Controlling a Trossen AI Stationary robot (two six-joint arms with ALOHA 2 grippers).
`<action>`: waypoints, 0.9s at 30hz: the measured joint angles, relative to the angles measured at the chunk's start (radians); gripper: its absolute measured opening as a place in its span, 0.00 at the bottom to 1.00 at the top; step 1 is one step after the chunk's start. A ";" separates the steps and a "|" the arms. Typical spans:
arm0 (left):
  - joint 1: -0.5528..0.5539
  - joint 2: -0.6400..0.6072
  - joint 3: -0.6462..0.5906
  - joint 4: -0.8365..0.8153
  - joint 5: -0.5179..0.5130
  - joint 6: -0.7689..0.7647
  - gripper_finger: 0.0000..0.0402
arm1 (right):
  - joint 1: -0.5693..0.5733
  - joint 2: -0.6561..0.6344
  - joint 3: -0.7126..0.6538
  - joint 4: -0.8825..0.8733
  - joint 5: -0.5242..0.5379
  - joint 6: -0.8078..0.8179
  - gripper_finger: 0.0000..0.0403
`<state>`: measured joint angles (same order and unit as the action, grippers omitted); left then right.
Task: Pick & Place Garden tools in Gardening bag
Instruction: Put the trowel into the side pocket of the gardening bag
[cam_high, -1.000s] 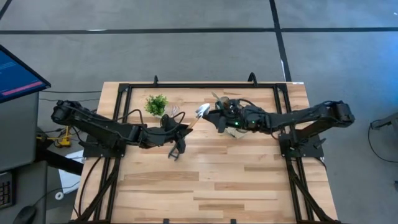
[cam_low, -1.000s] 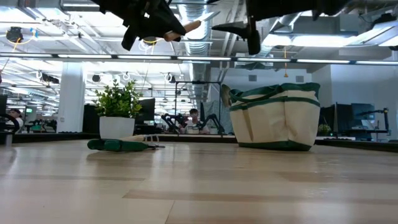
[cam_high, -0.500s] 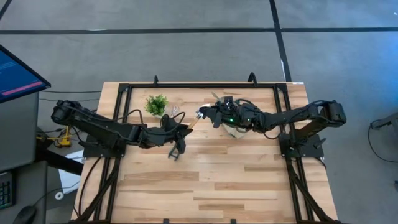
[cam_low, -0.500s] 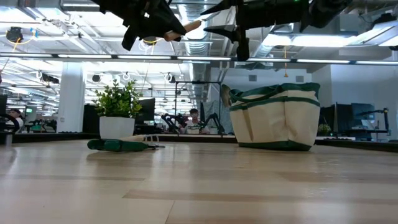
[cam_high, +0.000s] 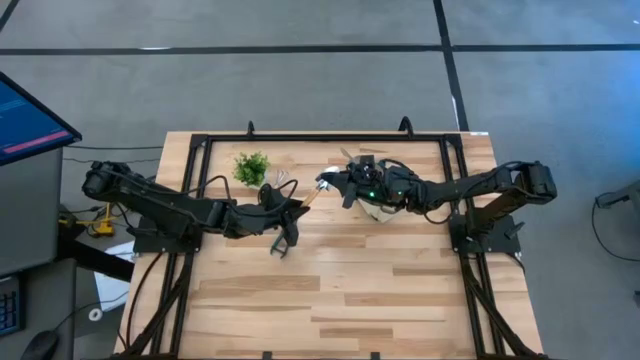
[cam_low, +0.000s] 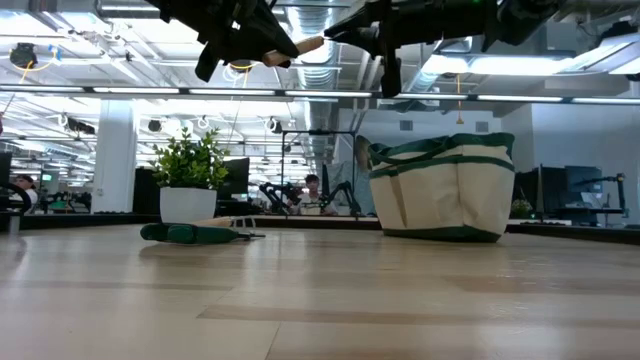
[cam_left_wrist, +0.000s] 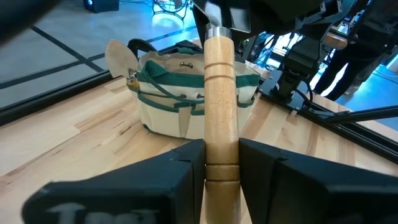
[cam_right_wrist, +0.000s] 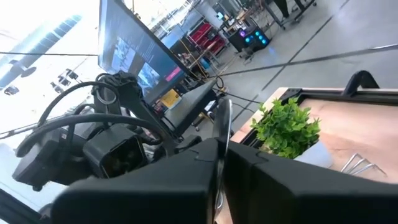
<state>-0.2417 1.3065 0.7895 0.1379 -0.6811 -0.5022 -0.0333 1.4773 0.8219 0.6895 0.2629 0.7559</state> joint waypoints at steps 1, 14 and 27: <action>0.000 0.000 0.000 0.000 0.000 0.000 0.15 | 0.000 0.000 0.000 0.000 0.000 -0.002 0.01; 0.007 0.000 0.000 0.008 0.053 -0.005 0.24 | 0.007 -0.001 0.000 -0.001 -0.019 -0.051 0.00; 0.007 -0.001 0.000 0.023 0.050 -0.010 0.50 | 0.007 0.000 0.000 -0.006 -0.030 -0.063 0.00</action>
<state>-0.2344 1.3060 0.7895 0.1604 -0.6315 -0.5125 -0.0265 1.4769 0.8219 0.6839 0.2325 0.6926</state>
